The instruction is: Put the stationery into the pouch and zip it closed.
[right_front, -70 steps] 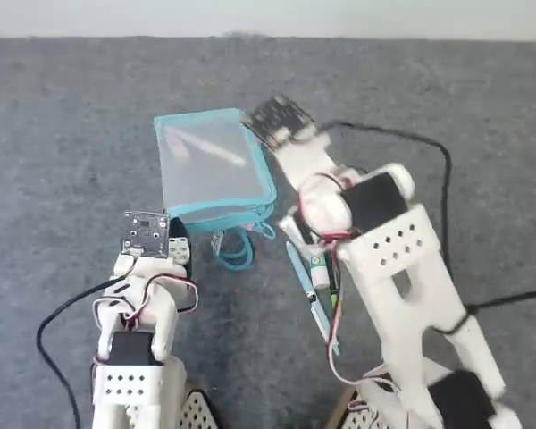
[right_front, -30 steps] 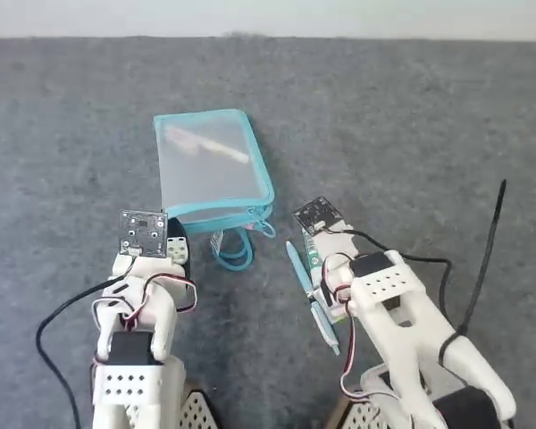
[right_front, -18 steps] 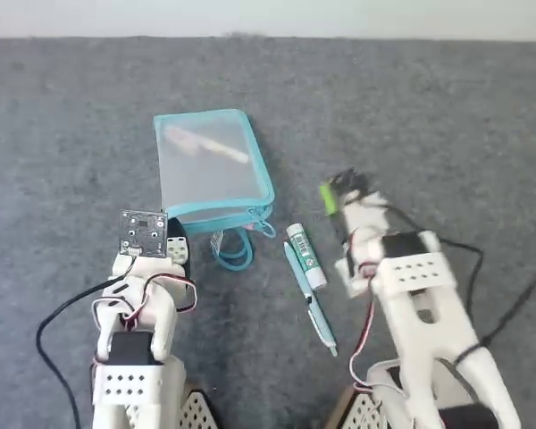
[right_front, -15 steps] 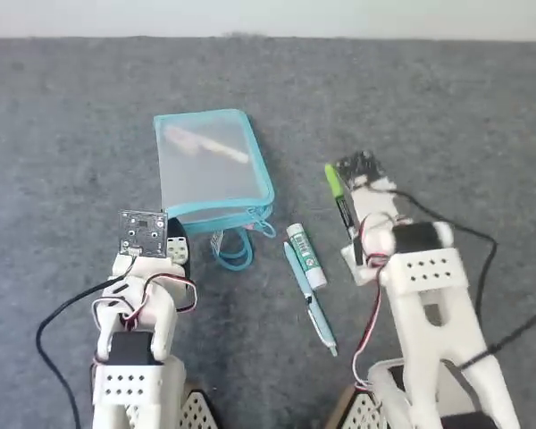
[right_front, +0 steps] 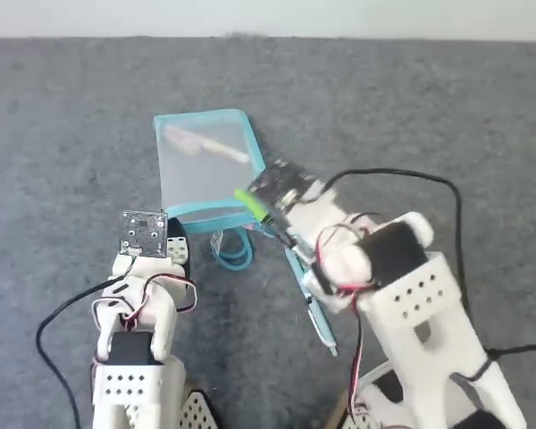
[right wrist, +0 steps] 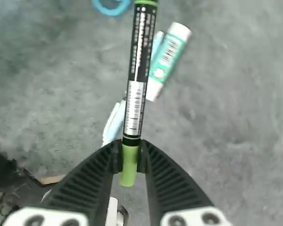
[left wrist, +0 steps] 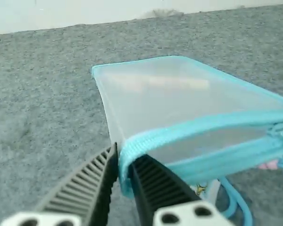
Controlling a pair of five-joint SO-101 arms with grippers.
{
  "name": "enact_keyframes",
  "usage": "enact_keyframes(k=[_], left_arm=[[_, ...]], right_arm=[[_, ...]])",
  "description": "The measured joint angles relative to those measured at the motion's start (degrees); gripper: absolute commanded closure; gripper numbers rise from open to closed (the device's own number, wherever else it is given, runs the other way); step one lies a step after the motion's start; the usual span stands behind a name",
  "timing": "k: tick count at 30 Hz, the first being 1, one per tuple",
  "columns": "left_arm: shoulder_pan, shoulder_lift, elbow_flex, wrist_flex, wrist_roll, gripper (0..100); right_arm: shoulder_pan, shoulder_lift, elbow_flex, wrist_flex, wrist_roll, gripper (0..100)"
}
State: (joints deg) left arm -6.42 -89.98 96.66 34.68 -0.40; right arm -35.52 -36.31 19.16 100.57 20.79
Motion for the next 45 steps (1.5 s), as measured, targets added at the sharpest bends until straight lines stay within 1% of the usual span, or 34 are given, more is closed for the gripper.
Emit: enact_keyframes(k=[4,8,14,18,24,31,33,36,39,41,45], left_arm=[[0.0,0.0,0.0,0.0,0.0,99],[0.0,0.0,0.0,0.0,0.0,99],[0.0,0.0,0.0,0.0,0.0,99],[0.0,0.0,0.0,0.0,0.0,99],[0.0,0.0,0.0,0.0,0.0,99],[0.0,0.0,0.0,0.0,0.0,99],[0.0,0.0,0.0,0.0,0.0,99],[0.0,0.0,0.0,0.0,0.0,99],[0.1,0.0,0.0,0.0,0.0,99],[1.1,0.0,0.0,0.0,0.0,99],[1.5,0.0,0.0,0.0,0.0,99]], right_arm=[[-3.9,0.0,0.0,0.0,0.0,99.2],[-4.9,1.3,0.0,0.0,-1.7,99.2],[-5.2,13.5,-1.3,-1.5,-4.5,99.1],[-5.2,19.6,-7.2,-2.0,-6.3,99.1],[-5.2,26.8,-17.4,-2.0,-6.7,99.1],[-5.2,41.7,-28.8,-5.3,-6.9,98.7],[-5.2,46.2,-33.5,-5.5,-6.9,96.3],[-5.2,52.7,-41.7,-5.0,-6.9,87.2],[-5.2,58.0,-49.8,-3.2,-9.7,79.3],[-5.3,60.2,-54.9,-1.8,-11.3,76.8],[-5.5,61.5,-63.4,0.1,-11.9,76.4]])
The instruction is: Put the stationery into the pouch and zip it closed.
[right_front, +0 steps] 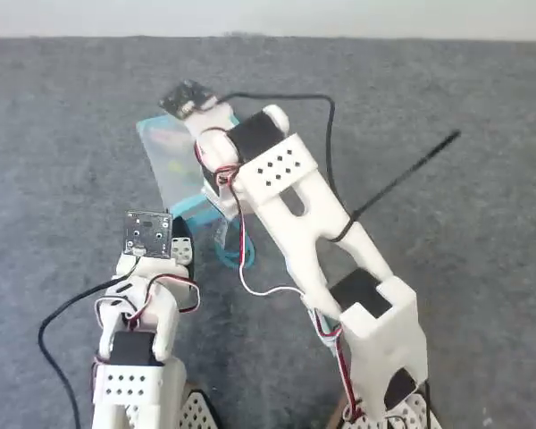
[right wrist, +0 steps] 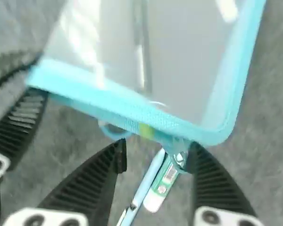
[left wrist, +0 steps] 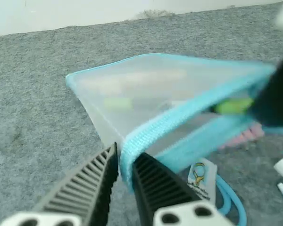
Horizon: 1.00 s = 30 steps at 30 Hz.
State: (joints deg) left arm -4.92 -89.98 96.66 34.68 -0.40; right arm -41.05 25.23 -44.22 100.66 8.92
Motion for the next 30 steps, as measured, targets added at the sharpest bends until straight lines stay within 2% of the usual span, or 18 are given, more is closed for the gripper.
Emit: enact_keyframes(k=[5,9,13,16,23,30], left_arm=[[-0.4,0.0,0.1,0.0,0.0,99],[-0.4,0.0,0.1,0.0,0.0,99],[-0.4,0.0,0.1,0.0,0.0,99],[-0.4,0.0,0.1,0.0,0.0,99],[-0.3,0.0,0.1,0.0,0.0,99],[-0.3,0.0,0.1,0.0,0.0,99]], right_arm=[[0.2,-1.2,-1.5,0.0,0.0,76.4],[0.4,-8.5,3.3,0.0,1.3,76.4],[0.7,-18.1,17.1,0.0,3.5,76.4],[3.5,-25.5,31.6,-1.1,5.5,76.5],[10.8,-37.5,65.1,-17.3,11.0,79.0],[11.3,-38.1,76.8,-29.5,12.0,79.0]])
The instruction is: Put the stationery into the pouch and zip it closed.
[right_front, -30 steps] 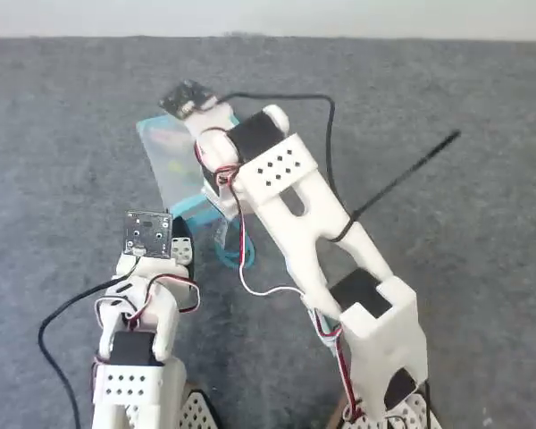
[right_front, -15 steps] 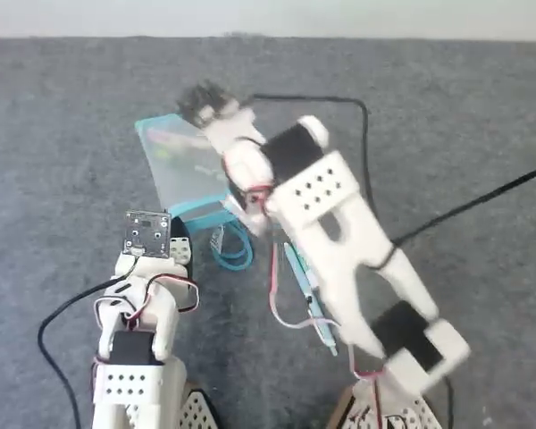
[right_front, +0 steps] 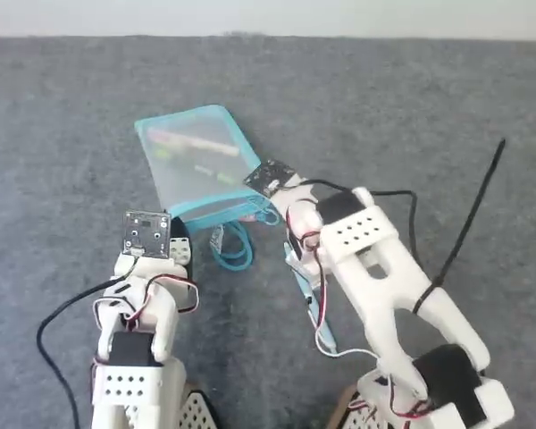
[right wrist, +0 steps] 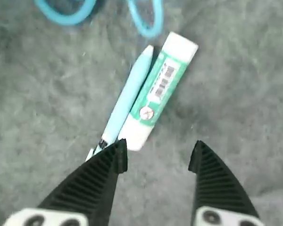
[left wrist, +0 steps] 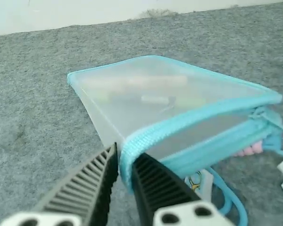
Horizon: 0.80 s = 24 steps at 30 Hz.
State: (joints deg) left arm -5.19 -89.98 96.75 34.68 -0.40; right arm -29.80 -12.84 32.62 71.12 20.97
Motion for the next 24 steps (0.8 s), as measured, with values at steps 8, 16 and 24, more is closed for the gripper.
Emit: enact_keyframes(k=[8,16,24], left_arm=[[0.0,0.0,0.0,0.0,0.0,99],[0.0,0.0,0.0,0.0,0.0,99],[0.0,0.0,0.0,0.0,0.0,99]], right_arm=[[0.3,-0.4,5.3,-7.8,0.0,79.0],[0.3,8.0,5.5,-13.8,-0.9,79.0],[2.1,9.1,5.5,-14.4,-2.2,79.4]])
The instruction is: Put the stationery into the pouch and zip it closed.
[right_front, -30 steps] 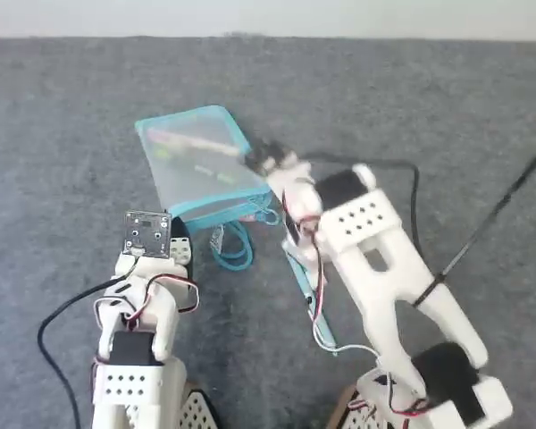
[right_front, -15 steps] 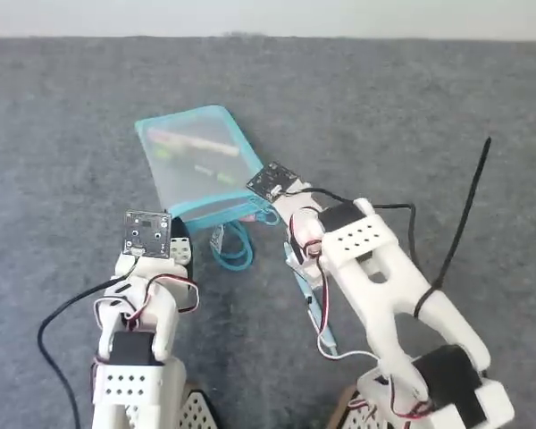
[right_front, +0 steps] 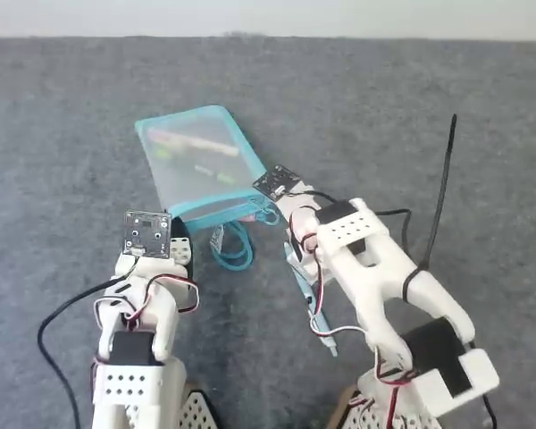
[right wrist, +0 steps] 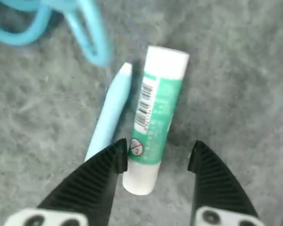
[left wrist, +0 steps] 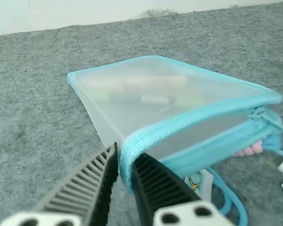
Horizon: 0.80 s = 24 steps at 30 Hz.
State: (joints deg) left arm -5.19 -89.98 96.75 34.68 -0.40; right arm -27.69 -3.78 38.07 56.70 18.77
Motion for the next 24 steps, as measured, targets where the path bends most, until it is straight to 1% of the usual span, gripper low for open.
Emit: enact_keyframes(k=[4,6,9,10,12,15,19,24], left_arm=[[0.0,0.0,0.0,0.0,0.0,99],[0.0,0.0,0.0,0.0,0.0,99],[0.0,0.0,0.0,0.0,0.0,99],[0.0,0.0,0.0,0.0,0.0,99],[0.0,0.0,0.0,0.0,0.0,99],[0.0,0.0,0.0,0.0,0.0,99],[0.0,0.0,0.0,0.0,0.0,99],[0.0,0.0,0.0,0.0,0.0,99]], right_arm=[[0.0,0.0,0.9,-0.1,0.0,80.8],[0.0,0.0,2.2,-0.1,0.0,86.7],[0.0,0.0,2.5,-0.1,-0.6,98.7],[0.2,0.0,2.5,-0.1,-1.8,99.7],[0.9,0.0,2.5,-0.1,-3.8,98.0],[1.9,0.0,2.5,0.2,-4.5,99.1],[4.8,-0.8,2.3,5.6,-4.5,99.1],[7.8,-7.2,1.3,11.7,-4.5,99.1]])
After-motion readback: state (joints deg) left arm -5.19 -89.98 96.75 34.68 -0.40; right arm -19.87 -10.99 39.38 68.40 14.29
